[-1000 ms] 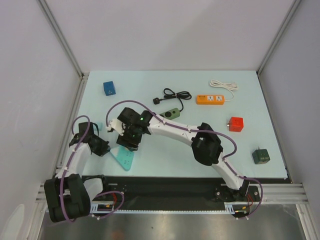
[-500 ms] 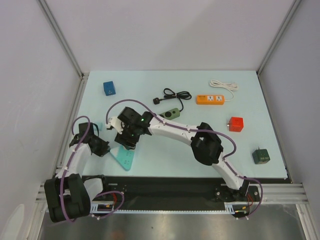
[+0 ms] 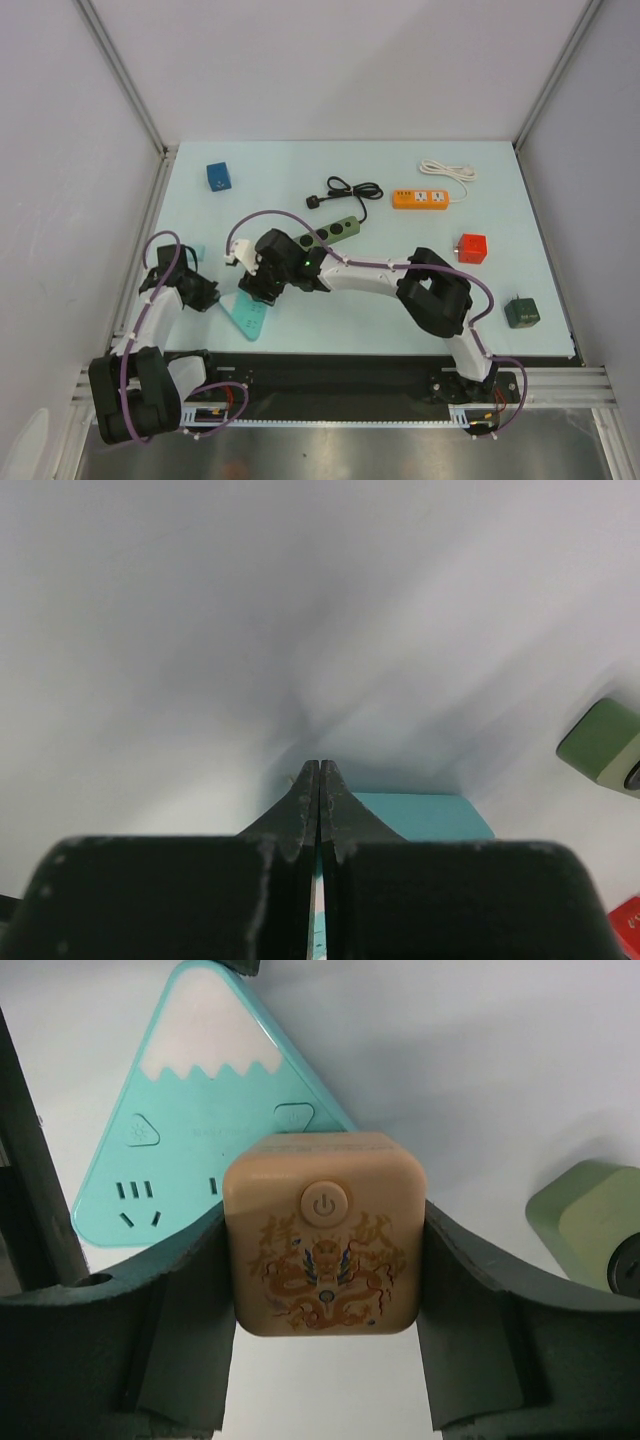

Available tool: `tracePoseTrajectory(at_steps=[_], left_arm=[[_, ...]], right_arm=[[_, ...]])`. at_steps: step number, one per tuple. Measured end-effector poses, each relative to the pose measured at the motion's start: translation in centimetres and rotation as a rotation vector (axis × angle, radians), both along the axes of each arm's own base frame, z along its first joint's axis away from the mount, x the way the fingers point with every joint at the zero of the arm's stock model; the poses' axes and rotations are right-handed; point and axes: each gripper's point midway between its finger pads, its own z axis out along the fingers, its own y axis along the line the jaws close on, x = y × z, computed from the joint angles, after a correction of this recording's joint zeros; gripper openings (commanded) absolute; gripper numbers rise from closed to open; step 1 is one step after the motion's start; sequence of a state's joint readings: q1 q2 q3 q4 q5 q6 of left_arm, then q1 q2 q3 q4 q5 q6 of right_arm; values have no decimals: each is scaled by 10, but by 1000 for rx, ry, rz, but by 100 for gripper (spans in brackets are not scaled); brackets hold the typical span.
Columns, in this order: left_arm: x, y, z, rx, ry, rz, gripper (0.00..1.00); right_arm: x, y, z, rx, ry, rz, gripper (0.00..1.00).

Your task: Insert the plug

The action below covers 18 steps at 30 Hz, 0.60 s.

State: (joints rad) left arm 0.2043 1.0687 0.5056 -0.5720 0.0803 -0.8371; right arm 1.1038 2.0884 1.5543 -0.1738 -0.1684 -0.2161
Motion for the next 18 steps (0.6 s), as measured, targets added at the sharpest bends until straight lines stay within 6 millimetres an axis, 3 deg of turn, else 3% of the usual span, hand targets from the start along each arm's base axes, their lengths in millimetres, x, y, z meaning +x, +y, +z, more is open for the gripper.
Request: tracePoseTrajectory(at_steps=[18], left_arm=[[7,9,2,37,-30,25,0]], right_arm=[[4,9,-3,220,-22,-82,0]])
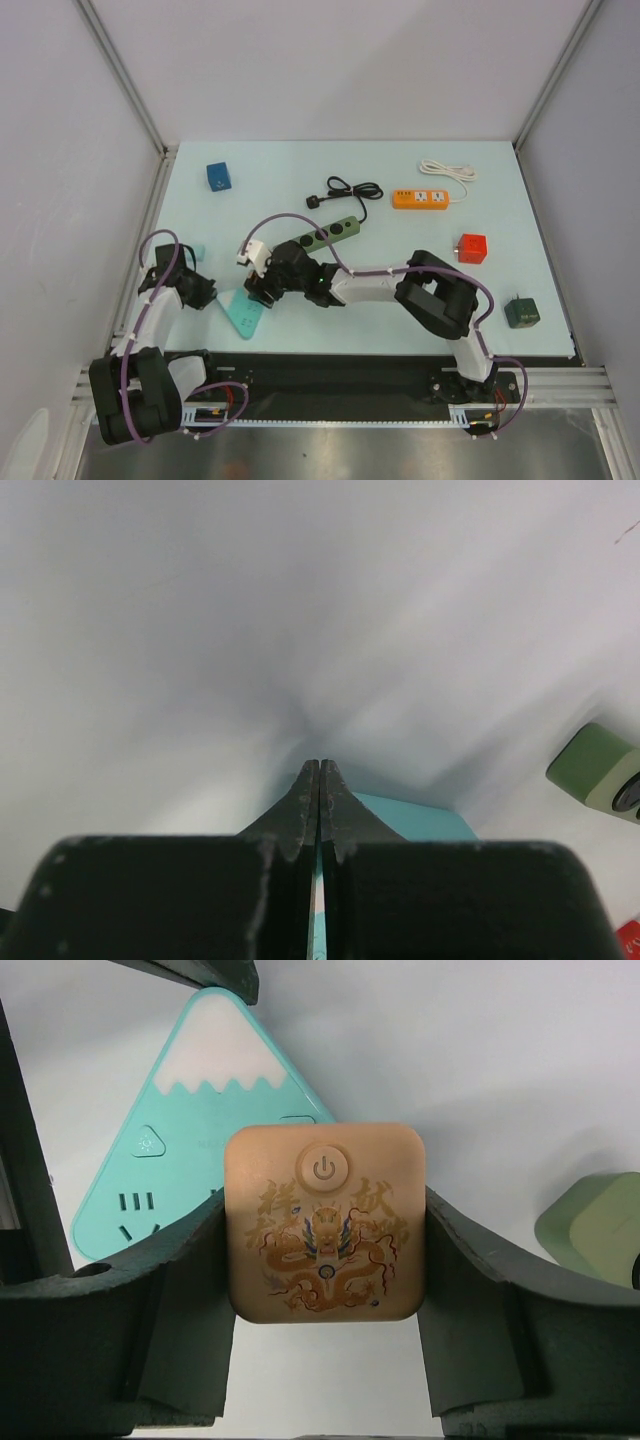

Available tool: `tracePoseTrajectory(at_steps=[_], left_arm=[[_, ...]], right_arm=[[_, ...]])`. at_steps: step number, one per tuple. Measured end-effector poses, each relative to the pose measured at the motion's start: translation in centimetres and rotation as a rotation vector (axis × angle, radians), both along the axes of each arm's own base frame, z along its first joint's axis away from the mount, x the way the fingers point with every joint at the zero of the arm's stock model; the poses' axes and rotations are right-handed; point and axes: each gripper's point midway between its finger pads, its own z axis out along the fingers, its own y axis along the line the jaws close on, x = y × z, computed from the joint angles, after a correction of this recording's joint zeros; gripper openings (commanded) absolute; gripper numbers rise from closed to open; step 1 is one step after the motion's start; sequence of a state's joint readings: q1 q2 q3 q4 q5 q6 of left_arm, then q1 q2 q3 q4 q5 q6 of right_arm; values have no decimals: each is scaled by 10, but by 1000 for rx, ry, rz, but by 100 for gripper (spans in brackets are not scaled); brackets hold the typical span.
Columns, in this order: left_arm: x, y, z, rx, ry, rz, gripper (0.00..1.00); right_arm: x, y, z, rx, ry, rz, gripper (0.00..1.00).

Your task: Insert the plug

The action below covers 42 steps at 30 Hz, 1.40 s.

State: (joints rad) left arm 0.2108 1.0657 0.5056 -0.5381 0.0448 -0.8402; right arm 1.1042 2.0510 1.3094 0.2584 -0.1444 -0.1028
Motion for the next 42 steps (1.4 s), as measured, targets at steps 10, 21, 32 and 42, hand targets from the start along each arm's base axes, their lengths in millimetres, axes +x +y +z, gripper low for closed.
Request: tracePoseTrajectory(at_steps=[10,21,32,42], left_arm=[[0,4,0,15,2,15,0],[-13,-5,-2,-26,45,1,0],[-15,-7,-1,-35,50,-3,0],[-15,-9,-1,-45,49,-7,0]], right_arm=[[3,0,1,81,-12,-57,36],[17,-23,-7,-154,52,-80,83],[30,-24,28,-201,33,-35,81],[25,-31,26,-246,52,-26,70]])
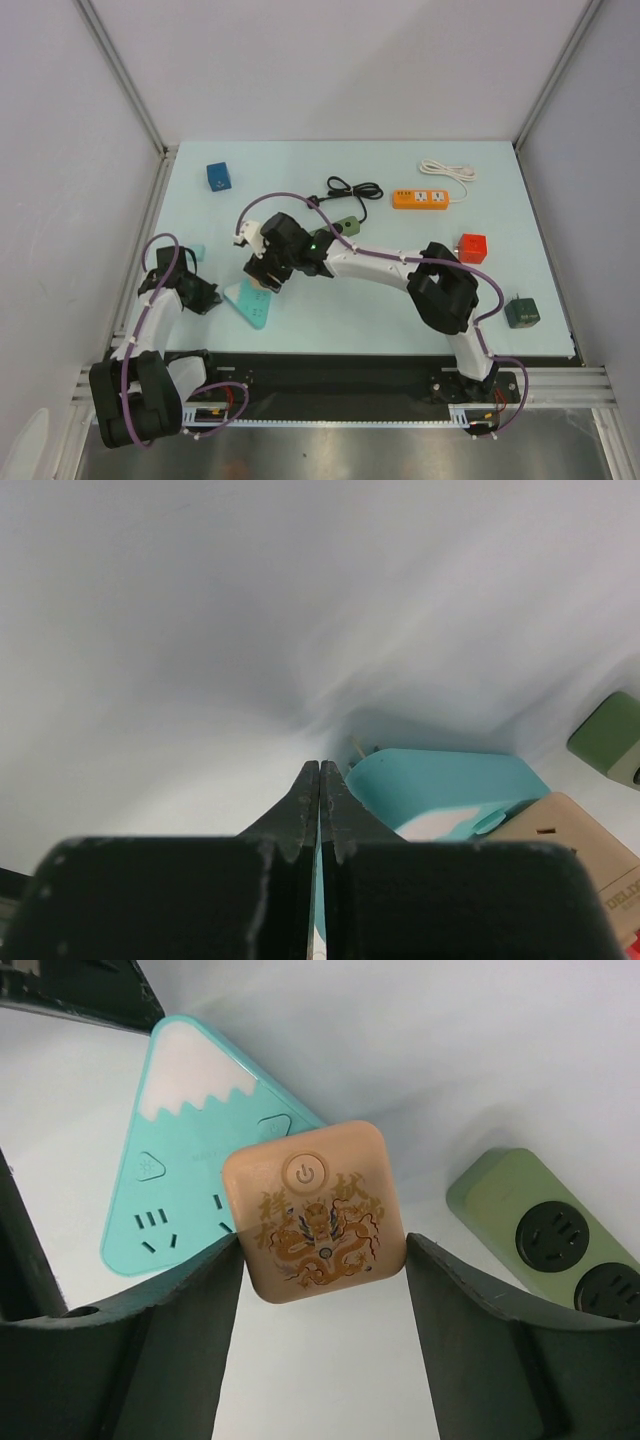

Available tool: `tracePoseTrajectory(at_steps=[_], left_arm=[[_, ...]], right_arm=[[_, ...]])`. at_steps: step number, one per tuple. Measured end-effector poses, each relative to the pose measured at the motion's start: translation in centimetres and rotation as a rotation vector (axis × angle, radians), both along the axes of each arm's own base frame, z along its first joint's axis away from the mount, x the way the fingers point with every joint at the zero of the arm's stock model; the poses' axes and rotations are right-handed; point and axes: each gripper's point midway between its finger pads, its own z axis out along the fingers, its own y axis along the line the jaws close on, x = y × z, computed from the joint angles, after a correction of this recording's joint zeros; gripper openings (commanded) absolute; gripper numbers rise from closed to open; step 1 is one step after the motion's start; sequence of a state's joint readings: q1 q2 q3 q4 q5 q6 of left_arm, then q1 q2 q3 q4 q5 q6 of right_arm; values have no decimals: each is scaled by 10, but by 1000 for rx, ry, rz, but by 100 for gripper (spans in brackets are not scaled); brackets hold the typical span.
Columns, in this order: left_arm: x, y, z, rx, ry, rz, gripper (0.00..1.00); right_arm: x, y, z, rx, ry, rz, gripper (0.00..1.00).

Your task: Insert the plug

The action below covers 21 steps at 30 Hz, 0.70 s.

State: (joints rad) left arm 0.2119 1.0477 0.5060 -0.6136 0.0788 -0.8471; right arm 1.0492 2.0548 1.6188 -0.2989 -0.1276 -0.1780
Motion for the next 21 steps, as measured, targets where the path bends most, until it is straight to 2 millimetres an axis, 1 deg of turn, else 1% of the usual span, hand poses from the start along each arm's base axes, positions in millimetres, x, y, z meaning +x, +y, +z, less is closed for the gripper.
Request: tracePoseTrajectory(at_steps=[3,5,6,7,8,9,11,14,17,18,19,20,21], left_arm=[[0,-1,0,-3,0,-2,0],[1,0,2,1,-3,-3,1],[2,1,5,6,-7,-6,4],[5,2,9,15,-16,-11,8],[8,5,14,28,-29,-13,23],[12,7,20,39,-45,-16,30],[22,11,35,66,-95,-23,39],[31,14,53,89,-159,-26,40],[31,12,58,89,-182,-40,35],[31,11,59,86,-187,-47,34],[31,9,60,79,-198,-60,33],[31,7,60,72,-206,-69,32],[31,4,59,62,-217,-84,30]], right_arm=[[0,2,9,8,-5,2,70],[0,3,15,16,-9,3,76],[0,3,18,20,-12,3,78],[0,3,21,24,-16,5,79],[0,3,24,25,-19,9,79],[0,3,25,25,-22,14,79],[-1,2,27,19,-23,31,78],[-1,-1,31,2,-7,63,77],[6,5,42,11,4,100,77],[8,5,45,12,10,108,77],[12,7,48,15,12,122,74],[13,7,50,16,13,131,68],[16,7,50,13,16,138,59]])
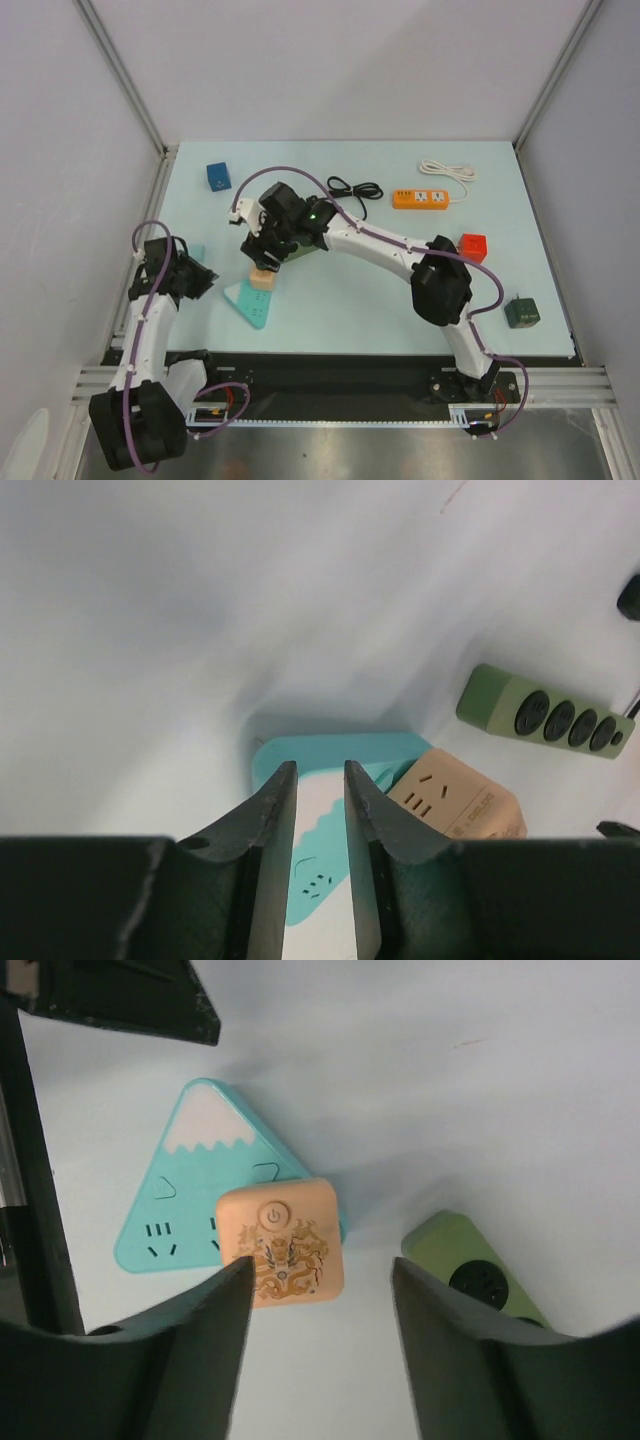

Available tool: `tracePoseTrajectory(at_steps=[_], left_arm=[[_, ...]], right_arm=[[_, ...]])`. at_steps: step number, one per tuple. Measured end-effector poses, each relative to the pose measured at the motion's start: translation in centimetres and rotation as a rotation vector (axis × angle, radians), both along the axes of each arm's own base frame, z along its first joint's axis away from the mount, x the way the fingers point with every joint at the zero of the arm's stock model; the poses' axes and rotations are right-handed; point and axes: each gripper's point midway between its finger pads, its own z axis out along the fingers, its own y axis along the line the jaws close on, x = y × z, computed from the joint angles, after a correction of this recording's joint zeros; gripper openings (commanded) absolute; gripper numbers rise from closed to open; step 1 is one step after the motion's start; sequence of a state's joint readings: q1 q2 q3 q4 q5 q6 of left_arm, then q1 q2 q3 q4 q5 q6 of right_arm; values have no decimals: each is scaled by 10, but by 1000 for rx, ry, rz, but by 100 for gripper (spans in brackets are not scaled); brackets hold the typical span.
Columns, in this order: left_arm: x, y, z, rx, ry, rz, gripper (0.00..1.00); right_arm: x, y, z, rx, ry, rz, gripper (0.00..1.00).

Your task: Insert the plug

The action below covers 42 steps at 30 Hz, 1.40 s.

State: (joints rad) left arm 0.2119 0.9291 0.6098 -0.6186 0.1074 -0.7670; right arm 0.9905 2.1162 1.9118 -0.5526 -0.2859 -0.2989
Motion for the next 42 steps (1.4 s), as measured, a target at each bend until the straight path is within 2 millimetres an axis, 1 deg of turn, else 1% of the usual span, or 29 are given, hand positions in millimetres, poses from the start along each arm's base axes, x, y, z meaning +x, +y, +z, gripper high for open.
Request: tracePoseTrajectory(at_steps=[1,3,4,6,7,8,12,16,20,27,32,37,42], left_arm=[[-1,-3,-2,-9,-5,-13,29],[-5,-8,-6,-29,-1,-35,27],[-6,-11,-9,-38,2,-44,26],[-8,-13,-12,-49,7,-55,25],[-9,-15,-12,-55,7,-60,24],[-9,-16,-13,-60,5,-65,24],[-6,-18,-11,-66,-10,-74,23],[-5,-19,-13,-72,-16,-79,22],[-9,-20,-19,-75,-1,-77,21],[-10,-18,-22,-70,7,-71,20],[-10,-17,-22,-64,8,-65,19],[-10,-16,-23,-59,10,-60,19],[-11,-15,-23,-52,12,-60,19]], right_arm=[[2,-2,-1,-9,1,4,40],[5,-5,-5,-24,3,0,25],[5,-7,-7,-34,7,-5,16],[5,-8,-8,-42,5,-14,10],[5,-7,-8,-42,4,-15,3],[4,-7,-8,-42,4,-16,0],[-3,-5,-14,-49,8,-25,0],[-14,-3,-29,-36,30,-32,0],[-20,-5,-32,31,30,-65,0],[-17,-1,-30,99,47,-109,0],[-19,-5,-33,158,43,-151,0],[-23,-16,-38,208,44,-203,0],[-26,-10,-37,239,39,-220,0]])
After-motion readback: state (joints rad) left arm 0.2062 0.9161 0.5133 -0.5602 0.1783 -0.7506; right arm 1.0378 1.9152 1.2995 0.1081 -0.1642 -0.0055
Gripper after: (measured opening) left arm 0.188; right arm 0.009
